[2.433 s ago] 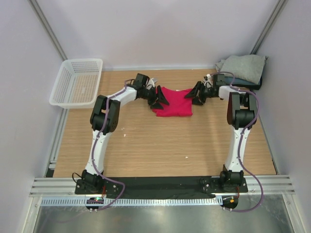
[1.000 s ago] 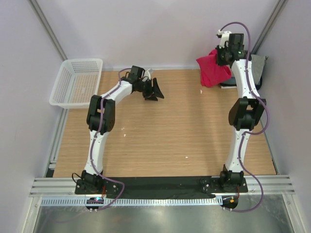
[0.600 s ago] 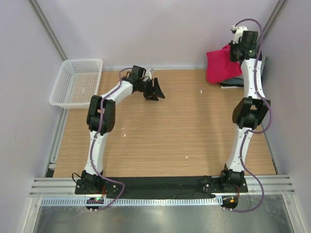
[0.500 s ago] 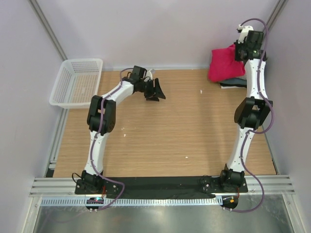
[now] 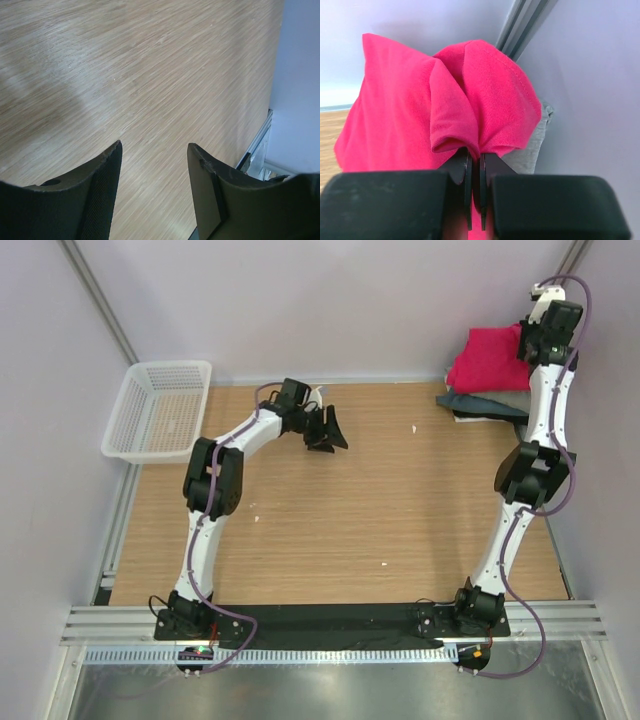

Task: Fold and stack the t-shirts
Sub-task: Neatly place the folded tshirt to the corner

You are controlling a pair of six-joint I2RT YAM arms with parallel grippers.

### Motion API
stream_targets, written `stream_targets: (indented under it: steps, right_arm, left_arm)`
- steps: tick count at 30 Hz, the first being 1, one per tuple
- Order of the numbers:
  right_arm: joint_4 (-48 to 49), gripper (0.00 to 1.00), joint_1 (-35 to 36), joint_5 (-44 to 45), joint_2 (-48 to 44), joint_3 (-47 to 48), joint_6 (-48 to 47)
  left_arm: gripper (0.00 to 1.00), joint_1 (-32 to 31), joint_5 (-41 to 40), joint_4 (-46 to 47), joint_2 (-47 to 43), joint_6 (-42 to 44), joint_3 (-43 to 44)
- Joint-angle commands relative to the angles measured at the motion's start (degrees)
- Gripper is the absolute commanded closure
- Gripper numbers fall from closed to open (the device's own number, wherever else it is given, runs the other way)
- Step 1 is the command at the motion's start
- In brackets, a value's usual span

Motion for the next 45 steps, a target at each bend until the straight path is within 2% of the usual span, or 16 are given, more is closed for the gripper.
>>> stream_targets:
  steps: [1,10,20,23,24,27,29,30,32,33,34,35,37,41,42,45]
  right_arm:
    - [6.25,0.99,-0.19,1.71,1.27,3.24,-1.12]
    - [12.74,0.99,-0.19,5.48,8.29,4.38,-4.19]
    - [19.25,0.98,-0.19,7.77,9.09,3.51,-6.66]
    - [19.61,0.71,-0.11,9.44,6.82,3.86,-6.84]
    - [19.00,0.56,-0.02,10.75,5.76,3.86,-6.75]
    - [17.16,0.38,-0.02,11.20,-1.59,2.63,-5.26]
    - [16.71,0.31,0.07,11.03,-6.00,-0.08,-2.98]
    - [17.23,0.26,0.16,10.42,-11.85,-1.92,-2.45]
    - [19.07,0.22,0.68,8.05,-18.64,-10.70,-1.56]
    - [21.69,0.15,1.12,7.17,-22.07,-14.56,-1.13]
    - [22.59,0.14,1.56,4.46,-29.07,-22.17,-0.08]
    - [22.86,0.08,1.65,3.39,-32.27,-25.72,1.32]
    - [21.55,0.00,1.65,-3.09,-41.68,-36.53,5.97]
    - [16.90,0.00,1.65,-11.28,-57.32,-61.36,9.60]
    - [15.66,0.00,1.74,-11.47,-62.49,-65.19,10.47]
    - [9.25,0.00,1.83,-12.27,-69.11,-76.89,11.00]
  left_arm:
    - [0.43,-0.53,-0.44,0.36,-3.44,1.18,-0.42]
    - [0.43,-1.85,-1.58,-0.69,-4.40,2.94,-2.53]
    - [0.42,-3.26,-3.43,-1.93,-5.02,5.05,-2.18]
    - [0.41,-3.87,-3.34,-2.01,-5.19,5.13,-2.00]
    - [0.40,-4.14,-3.43,-2.10,-5.28,5.31,-1.92]
    - [0.38,-4.23,-5.35,-4.63,-6.51,8.81,0.27]
    - [0.35,-4.23,-12.19,-8.75,-7.56,16.33,5.54]
    - [0.34,-4.14,-14.66,-9.83,-7.83,19.26,7.64]
    - [0.30,-4.05,-23.44,-11.67,-8.44,26.27,13.80]
    - [0.22,-4.05,-27.38,-11.94,-8.79,28.14,15.64]
    - [0.14,-4.05,-33.86,-12.03,-9.14,29.64,18.45]
    - [0.02,-3.88,-37.23,-11.69,-10.28,32.18,19.95]
    - [0.00,-3.18,-42.95,-10.98,-12.13,34.13,20.06]
    - [0.01,-1.77,-45.17,-10.63,-20.80,33.00,13.50]
    - [0.00,-1.85,-45.44,-10.54,-22.32,32.82,11.99]
    - [0.00,-1.77,-45.79,-10.63,-28.03,29.05,5.22]
